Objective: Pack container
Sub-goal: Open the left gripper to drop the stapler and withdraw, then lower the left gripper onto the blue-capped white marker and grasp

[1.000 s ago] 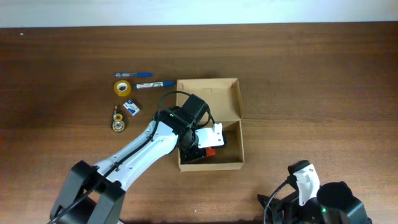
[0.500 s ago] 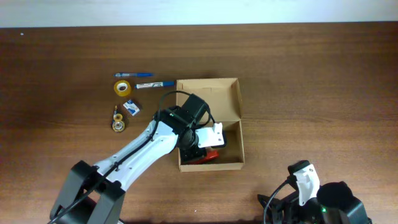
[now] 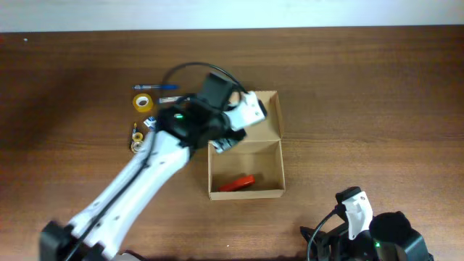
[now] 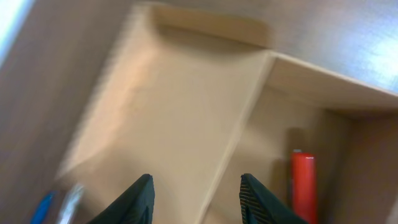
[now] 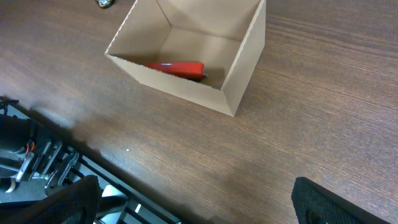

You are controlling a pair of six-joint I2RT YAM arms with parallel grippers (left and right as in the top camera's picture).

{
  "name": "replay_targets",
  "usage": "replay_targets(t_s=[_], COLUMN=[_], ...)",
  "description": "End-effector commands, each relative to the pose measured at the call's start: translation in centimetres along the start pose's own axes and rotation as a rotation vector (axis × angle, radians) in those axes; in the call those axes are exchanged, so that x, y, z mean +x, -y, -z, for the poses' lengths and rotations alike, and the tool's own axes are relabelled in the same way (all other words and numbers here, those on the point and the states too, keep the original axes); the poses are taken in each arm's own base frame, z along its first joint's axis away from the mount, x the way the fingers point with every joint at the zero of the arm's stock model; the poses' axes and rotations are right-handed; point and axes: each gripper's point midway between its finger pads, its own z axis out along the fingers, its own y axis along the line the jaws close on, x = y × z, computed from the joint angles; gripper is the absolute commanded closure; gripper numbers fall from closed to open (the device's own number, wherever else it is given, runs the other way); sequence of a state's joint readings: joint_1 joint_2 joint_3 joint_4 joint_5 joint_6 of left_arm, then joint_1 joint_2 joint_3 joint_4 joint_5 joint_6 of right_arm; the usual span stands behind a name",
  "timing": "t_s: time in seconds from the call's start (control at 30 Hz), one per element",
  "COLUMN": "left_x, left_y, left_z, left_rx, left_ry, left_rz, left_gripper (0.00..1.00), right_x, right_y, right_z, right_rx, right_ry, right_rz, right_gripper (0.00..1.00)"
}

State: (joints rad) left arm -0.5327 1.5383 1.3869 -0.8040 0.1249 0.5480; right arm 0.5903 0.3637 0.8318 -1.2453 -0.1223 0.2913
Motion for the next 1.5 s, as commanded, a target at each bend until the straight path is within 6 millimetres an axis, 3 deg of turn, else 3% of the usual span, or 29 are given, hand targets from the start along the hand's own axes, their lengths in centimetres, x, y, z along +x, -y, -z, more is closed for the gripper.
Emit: replay_targets(t_s=[0.0, 0.2, 0.4, 0.6, 0.73, 0.93, 1.07, 1.3, 1.47], left_x=[0.6, 3.9, 7.6, 10.7, 12.1, 13.9, 14.4, 14.5, 15.1], left_y=[-4.0, -9.0, -12.8, -16.6, -18.2, -19.1, -19.7, -17.9, -18.2], left_z=[3.6, 6.4, 6.1, 2.4, -1.1, -6.3, -8.4, -12.7, -14.3], left_rx=[-0.141, -0.241, -0.270, -0.295, -0.287, -0.254, -0.252, -0.116, -0.122], left_ry=[0.032, 0.042, 0.017, -0.024, -0.055, -0.096, -0.083, -0.019, -0.012], left_rz=[0.129, 0.293, 0.408, 0.468, 0.396, 0.285, 0.282, 0.208, 0.201], left_gripper=[0.56, 0.56, 0.55, 0.51, 0.47, 0.46, 0.46, 0.47, 0.48], right_x=[0.1, 0.1, 0.1, 0.1, 0.1, 0.1, 0.1, 0.1, 0.1], right_y=[-0.2, -0.2, -0.2, -0.2, -0.2, -0.2, -0.2, -0.2, -0.2], right_z=[-0.2, -0.2, -0.2, -0.2, -0.2, -0.2, -0.2, -0.2, -0.2], right_rx=[-0.009, -0.009, -0.009, -0.009, -0.009, -0.009, -0.009, -0.009, -0.009], right_ry=[-0.009, -0.009, -0.009, -0.009, -0.009, -0.009, -0.009, -0.009, -0.009], right_rz=[0.008, 0.008, 0.008, 0.008, 0.008, 0.008, 0.008, 0.008, 0.008], right_gripper=[0.01, 0.01, 0.01, 0.01, 0.01, 0.01, 0.01, 0.01, 0.01])
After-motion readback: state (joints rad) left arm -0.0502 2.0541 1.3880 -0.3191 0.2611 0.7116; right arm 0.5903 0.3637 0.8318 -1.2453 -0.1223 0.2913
